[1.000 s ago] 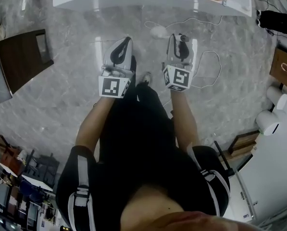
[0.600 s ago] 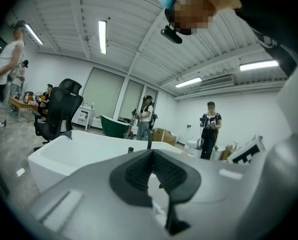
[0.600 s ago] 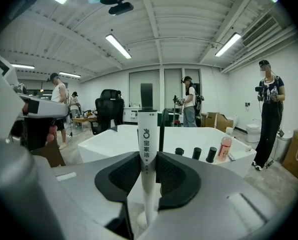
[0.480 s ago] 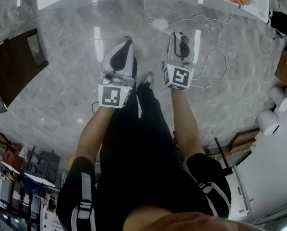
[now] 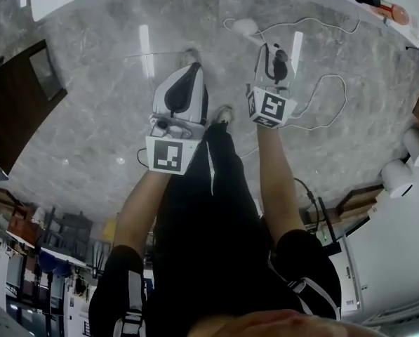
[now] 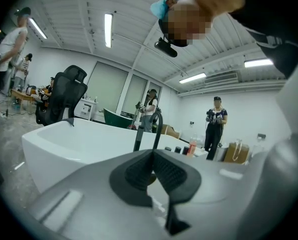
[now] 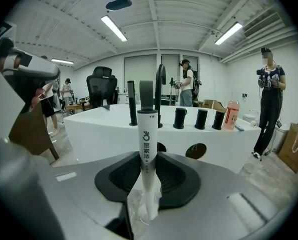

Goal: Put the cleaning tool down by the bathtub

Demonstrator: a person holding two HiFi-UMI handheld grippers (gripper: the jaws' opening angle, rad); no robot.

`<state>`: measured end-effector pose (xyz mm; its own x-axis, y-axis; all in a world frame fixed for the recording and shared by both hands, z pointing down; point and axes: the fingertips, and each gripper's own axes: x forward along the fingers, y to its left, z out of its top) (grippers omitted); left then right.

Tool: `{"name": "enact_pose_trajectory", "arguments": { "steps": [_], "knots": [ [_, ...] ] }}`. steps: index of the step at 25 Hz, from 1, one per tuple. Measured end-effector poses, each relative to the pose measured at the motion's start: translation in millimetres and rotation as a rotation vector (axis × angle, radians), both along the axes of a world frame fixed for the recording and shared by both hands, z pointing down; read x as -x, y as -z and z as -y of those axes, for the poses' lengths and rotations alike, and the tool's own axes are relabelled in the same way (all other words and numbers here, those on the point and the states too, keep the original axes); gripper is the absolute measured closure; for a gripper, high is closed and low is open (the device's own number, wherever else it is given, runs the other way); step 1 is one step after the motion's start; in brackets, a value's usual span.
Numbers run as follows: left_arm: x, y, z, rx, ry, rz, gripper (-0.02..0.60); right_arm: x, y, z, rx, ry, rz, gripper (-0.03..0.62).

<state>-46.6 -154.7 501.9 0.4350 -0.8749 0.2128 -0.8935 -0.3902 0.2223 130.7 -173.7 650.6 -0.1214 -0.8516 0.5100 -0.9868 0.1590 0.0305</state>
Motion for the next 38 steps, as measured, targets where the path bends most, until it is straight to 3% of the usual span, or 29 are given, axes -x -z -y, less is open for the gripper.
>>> {"name": "enact_pose_trajectory", "arguments": {
  "steps": [10, 16, 27, 33, 38],
  "knots": [
    [9, -63, 12, 0.043, 0.012, 0.015, 0.572, 13, -112, 7, 0.091, 0.007, -0.024, 0.496],
    [8, -74, 18, 0.042, -0.009, 0.014, 0.572, 16, -159, 8, 0.154, 0.001, -0.037, 0.496],
    [15, -86, 34, 0.041, 0.000, 0.012, 0.573, 20, -207, 6, 0.245, -0.009, -0.039, 0.497],
    [17, -83, 36, 0.034, 0.015, -0.039, 0.574, 22, -212, 22, 0.250, -0.005, -0.035, 0.497],
    [22, -84, 40, 0.033, 0.018, -0.039, 0.574, 26, -216, 43, 0.258, 0.002, -0.047, 0.497]
  ]
}}
